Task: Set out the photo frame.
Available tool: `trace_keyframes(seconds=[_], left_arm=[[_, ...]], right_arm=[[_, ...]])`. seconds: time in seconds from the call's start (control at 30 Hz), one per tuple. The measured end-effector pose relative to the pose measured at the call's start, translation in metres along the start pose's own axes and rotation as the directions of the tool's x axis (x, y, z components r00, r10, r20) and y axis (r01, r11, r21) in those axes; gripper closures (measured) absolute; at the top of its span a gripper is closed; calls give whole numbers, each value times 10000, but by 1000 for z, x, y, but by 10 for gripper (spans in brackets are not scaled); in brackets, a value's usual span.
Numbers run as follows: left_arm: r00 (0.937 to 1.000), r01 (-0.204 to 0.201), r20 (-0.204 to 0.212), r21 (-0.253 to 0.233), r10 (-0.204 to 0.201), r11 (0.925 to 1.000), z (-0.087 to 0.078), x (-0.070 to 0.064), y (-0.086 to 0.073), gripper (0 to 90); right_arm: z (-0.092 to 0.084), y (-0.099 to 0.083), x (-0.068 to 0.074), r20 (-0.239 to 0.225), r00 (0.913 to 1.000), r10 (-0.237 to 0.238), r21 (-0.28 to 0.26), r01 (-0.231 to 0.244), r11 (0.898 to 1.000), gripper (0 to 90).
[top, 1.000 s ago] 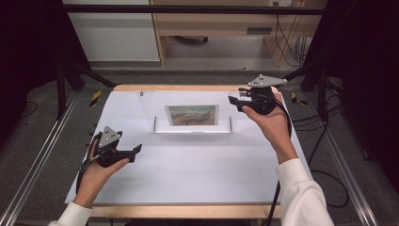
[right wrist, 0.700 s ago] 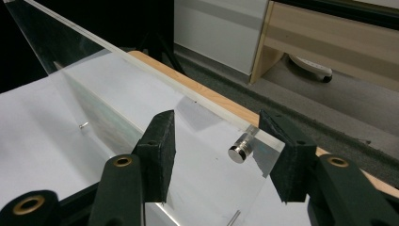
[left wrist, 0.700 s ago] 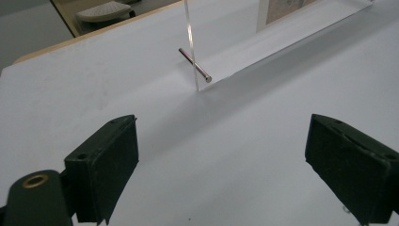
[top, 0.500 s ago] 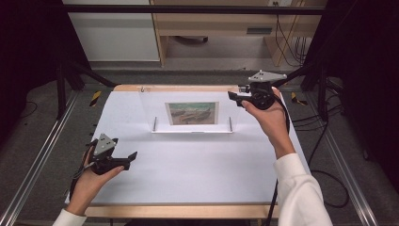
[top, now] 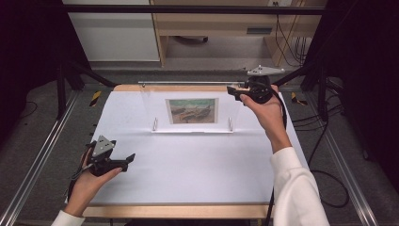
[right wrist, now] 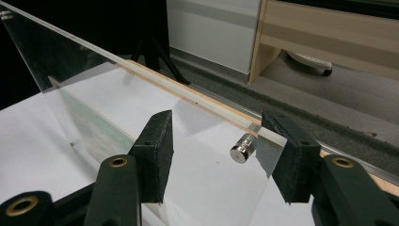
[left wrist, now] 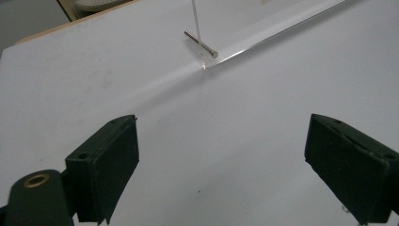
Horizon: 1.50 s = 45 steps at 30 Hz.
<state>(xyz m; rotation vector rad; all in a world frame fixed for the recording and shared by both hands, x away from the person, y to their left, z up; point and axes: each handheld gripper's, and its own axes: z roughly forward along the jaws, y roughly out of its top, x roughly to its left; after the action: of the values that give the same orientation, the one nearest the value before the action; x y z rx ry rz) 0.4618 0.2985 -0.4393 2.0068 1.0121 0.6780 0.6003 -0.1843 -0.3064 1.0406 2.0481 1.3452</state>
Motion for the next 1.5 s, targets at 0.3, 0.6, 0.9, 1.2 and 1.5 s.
trace_keyframes(seconds=[0.3,0.6,0.9,1.2,1.5], left_arm=[[9997,-85,220,144,81,9999,7,-6,-2,106],[9994,-138,318,215,131,9997,8,-6,-3,108],[9994,-114,333,216,107,9997,6,-6,-4,109],[9990,-172,414,198,164,9997,6,-8,-3,110],[9995,-90,315,185,84,9998,5,-6,-3,106]], right_arm=[[7,3,-3,183,9996,231,66,-232,9997,439],[11,4,-3,480,9978,451,92,-456,9989,430],[12,3,-4,707,9963,481,209,-497,9985,406],[13,2,-7,694,9962,520,119,-530,9985,413],[8,-1,-6,1227,9911,526,-67,-521,9986,232]])
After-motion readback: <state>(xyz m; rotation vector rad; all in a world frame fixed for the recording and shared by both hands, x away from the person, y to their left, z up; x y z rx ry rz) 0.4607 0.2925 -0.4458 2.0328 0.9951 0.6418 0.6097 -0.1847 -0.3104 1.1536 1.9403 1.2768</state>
